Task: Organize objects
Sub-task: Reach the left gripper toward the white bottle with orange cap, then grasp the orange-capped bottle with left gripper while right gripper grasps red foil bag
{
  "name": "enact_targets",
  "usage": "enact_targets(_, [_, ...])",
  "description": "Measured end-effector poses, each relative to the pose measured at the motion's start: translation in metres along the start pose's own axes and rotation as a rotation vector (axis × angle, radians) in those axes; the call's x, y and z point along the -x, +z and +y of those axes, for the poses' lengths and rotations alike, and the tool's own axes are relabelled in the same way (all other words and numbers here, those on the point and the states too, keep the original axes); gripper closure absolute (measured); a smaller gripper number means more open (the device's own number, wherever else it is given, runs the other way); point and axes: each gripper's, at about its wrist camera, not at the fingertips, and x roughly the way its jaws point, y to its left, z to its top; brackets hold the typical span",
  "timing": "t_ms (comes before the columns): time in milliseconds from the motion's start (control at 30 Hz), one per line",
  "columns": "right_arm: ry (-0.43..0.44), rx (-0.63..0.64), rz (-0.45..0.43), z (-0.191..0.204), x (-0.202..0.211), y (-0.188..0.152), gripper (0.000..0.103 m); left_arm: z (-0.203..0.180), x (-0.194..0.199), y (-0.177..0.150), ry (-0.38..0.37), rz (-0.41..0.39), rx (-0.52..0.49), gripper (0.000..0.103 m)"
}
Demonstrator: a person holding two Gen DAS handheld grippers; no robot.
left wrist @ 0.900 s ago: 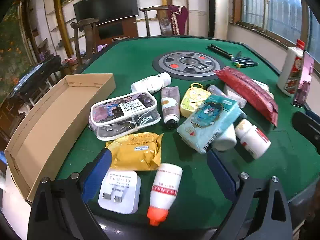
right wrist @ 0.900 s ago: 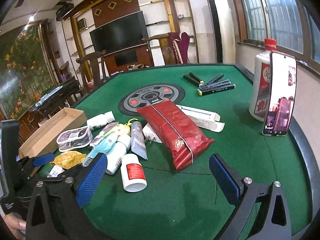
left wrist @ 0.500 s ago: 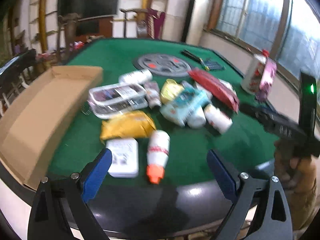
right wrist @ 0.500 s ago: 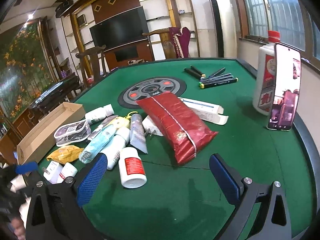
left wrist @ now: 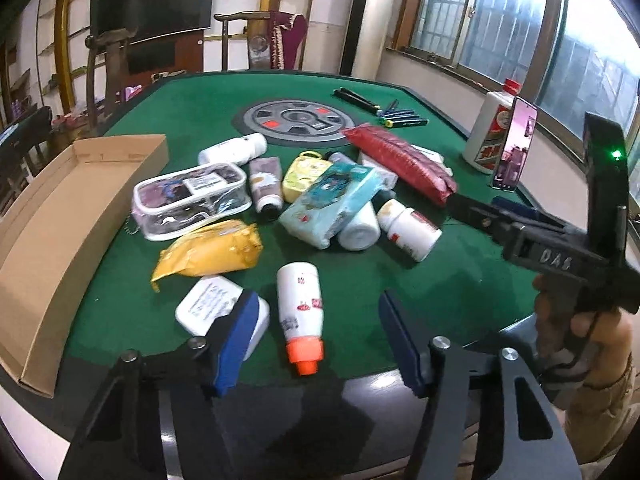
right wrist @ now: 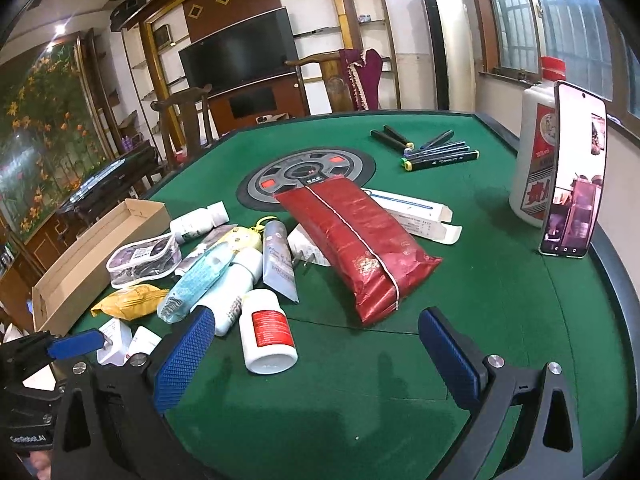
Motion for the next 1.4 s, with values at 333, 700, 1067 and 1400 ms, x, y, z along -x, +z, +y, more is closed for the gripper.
enact_targets(333, [-0.01,0.005,-0.007,-0.001,0.004,0.002,0.0,-0.007,-0.037,0.002,0.049,0.112,-0.031,0.067])
enact_targets(700, [-0.01,0.039,0.027,-0.003,-0.004,0.003,0.003,-0.011,-0.048,0.001,0.018,0.118,-0.027,0.077])
enact_targets(1067, [0.017,0.035,0.064,-0.026,-0.01,0.024,0.026,-0.006,-0.039,0.009,-0.008,0.071,-0.011,0.077])
enact_targets(1400, [0.045,0.202,0.275,-0.016,-0.066,0.062,0.016,0.0,-0.028,0.025,-0.016,0.029,0.005,0.077])
